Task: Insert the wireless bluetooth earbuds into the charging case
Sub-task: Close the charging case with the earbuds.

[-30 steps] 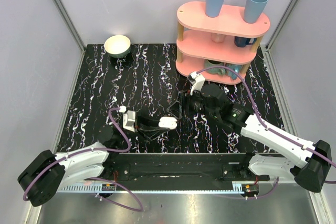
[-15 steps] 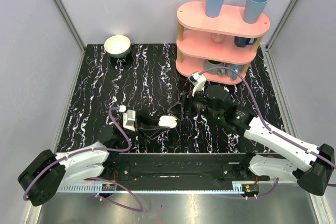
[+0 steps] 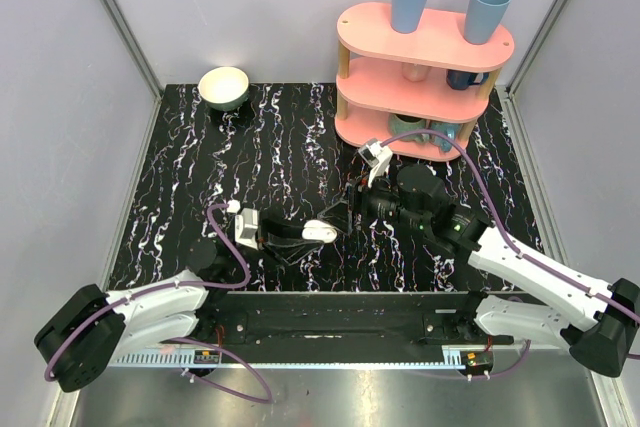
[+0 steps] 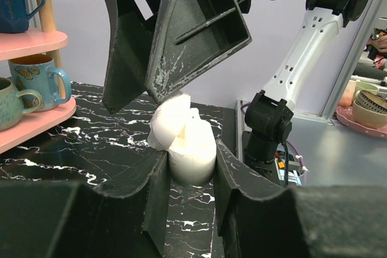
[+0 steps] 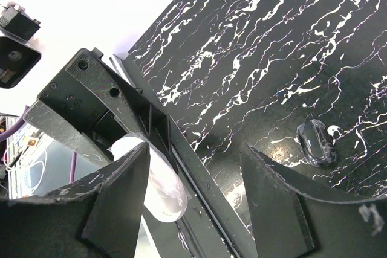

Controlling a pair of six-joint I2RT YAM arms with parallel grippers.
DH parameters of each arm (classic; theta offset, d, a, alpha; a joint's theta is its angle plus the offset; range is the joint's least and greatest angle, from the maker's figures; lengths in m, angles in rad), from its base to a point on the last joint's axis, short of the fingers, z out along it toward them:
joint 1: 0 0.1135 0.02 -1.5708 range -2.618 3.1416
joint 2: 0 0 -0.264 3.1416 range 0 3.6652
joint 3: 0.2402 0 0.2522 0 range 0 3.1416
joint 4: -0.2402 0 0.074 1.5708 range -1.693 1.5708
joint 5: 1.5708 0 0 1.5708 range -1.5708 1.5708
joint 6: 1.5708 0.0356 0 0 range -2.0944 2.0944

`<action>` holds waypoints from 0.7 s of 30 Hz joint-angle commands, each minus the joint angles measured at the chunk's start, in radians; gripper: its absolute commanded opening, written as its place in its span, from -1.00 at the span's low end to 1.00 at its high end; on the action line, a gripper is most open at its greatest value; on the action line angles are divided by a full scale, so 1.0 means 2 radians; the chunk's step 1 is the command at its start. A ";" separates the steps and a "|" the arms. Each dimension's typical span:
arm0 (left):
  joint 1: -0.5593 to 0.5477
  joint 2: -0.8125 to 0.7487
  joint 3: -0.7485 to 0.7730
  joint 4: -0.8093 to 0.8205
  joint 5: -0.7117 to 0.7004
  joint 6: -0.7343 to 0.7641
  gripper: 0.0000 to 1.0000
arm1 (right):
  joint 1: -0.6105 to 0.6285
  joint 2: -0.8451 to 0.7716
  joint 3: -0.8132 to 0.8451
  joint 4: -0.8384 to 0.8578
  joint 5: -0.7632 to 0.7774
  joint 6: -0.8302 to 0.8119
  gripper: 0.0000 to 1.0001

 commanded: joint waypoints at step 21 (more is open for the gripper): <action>-0.002 0.004 0.002 0.157 -0.024 0.008 -1.00 | 0.002 -0.004 0.000 0.011 -0.063 -0.025 0.32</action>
